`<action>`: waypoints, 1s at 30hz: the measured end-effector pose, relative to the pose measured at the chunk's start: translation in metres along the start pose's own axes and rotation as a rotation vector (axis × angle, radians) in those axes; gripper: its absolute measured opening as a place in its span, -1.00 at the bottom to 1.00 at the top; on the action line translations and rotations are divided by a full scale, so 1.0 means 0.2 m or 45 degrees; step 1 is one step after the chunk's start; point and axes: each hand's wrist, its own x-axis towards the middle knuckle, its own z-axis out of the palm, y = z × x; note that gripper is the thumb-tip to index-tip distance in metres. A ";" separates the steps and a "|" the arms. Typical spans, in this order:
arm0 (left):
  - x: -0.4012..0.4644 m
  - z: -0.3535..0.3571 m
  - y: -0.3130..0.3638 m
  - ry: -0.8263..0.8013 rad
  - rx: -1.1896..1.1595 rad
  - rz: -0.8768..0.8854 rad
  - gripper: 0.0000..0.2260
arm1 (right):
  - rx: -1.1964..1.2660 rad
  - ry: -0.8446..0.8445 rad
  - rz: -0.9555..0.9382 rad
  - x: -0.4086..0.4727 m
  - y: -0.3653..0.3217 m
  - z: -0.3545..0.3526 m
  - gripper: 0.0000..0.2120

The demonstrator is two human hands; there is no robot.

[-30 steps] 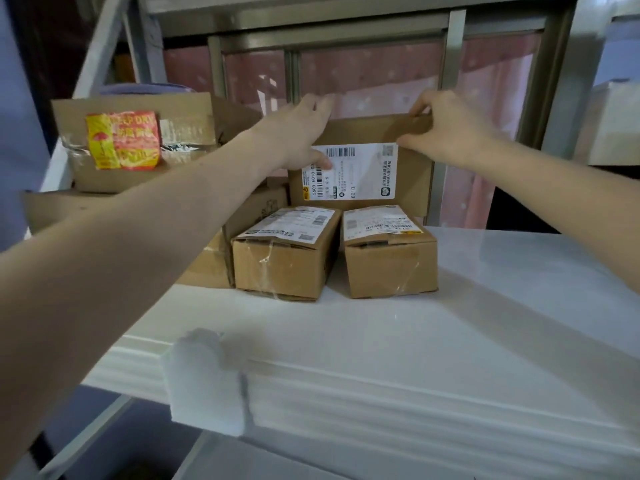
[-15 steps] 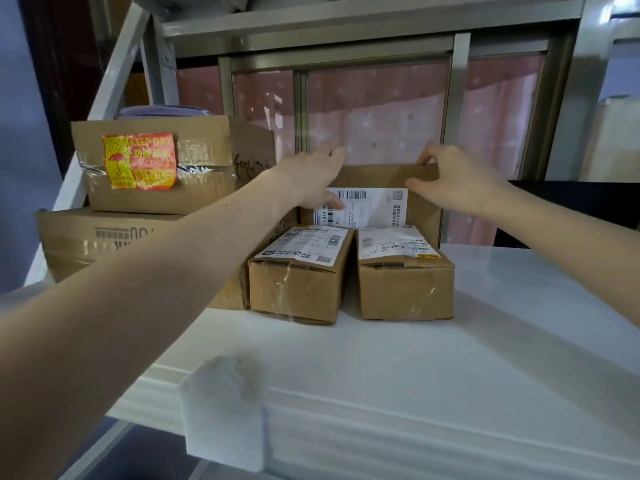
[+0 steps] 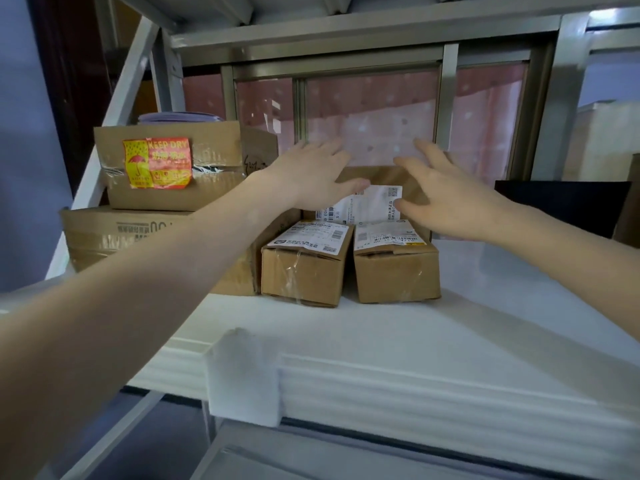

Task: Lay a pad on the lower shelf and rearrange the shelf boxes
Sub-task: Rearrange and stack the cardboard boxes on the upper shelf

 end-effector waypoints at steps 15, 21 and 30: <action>-0.48 0.09 0.05 -0.127 -0.214 0.146 -0.38 | 0.212 -0.396 0.101 -0.30 -0.24 -0.03 -0.33; -0.49 0.11 0.03 -0.047 -0.200 0.146 -0.44 | 0.096 -0.315 0.140 -0.31 -0.32 0.00 -0.36; -0.49 0.11 0.07 0.000 -0.112 0.217 -0.38 | -0.021 -0.332 0.135 -0.36 -0.34 -0.01 -0.24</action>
